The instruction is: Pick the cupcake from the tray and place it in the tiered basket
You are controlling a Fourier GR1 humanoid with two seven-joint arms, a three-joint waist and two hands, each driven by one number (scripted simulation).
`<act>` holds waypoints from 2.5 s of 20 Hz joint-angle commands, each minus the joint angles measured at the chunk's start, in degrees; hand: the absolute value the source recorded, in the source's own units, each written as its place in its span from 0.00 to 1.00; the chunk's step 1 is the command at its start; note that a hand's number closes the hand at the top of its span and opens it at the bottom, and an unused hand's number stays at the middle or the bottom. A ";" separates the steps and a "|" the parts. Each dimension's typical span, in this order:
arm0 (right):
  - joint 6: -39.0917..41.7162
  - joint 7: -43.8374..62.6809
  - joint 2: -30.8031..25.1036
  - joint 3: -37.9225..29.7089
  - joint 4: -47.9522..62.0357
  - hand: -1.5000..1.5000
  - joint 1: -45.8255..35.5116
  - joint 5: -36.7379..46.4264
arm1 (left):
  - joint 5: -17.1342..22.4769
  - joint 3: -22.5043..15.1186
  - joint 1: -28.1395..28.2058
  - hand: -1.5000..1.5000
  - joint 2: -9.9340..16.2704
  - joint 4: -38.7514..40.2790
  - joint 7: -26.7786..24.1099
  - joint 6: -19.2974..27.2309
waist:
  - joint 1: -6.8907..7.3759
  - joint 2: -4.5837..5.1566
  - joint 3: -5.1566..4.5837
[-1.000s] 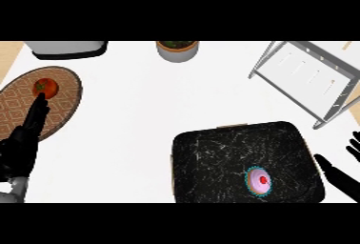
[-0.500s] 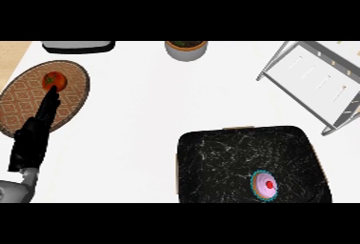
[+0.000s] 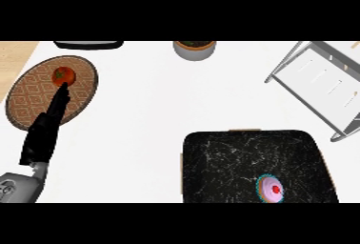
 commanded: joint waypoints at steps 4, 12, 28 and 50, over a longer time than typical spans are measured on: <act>1.17 14.16 1.77 8.35 3.42 0.00 -10.45 0.54 | -1.84 0.44 -2.11 0.50 -1.57 0.25 2.05 -0.93 | 0.11 -0.08 0.10; 1.50 19.41 4.11 17.14 6.69 0.00 -14.10 6.19 | -1.74 1.88 -2.02 0.50 -2.82 1.90 1.07 -2.71 | -0.33 -0.12 0.06; 5.24 21.07 8.76 23.99 8.56 0.00 -15.91 19.02 | -5.23 4.39 -0.24 0.50 -5.53 1.66 -0.05 -3.25 | -0.48 -0.22 0.08; 7.92 15.74 20.91 25.92 21.18 0.00 -15.28 26.25 | -7.34 8.09 -1.12 0.50 -5.26 0.08 3.22 -7.29 | -0.30 -0.18 0.14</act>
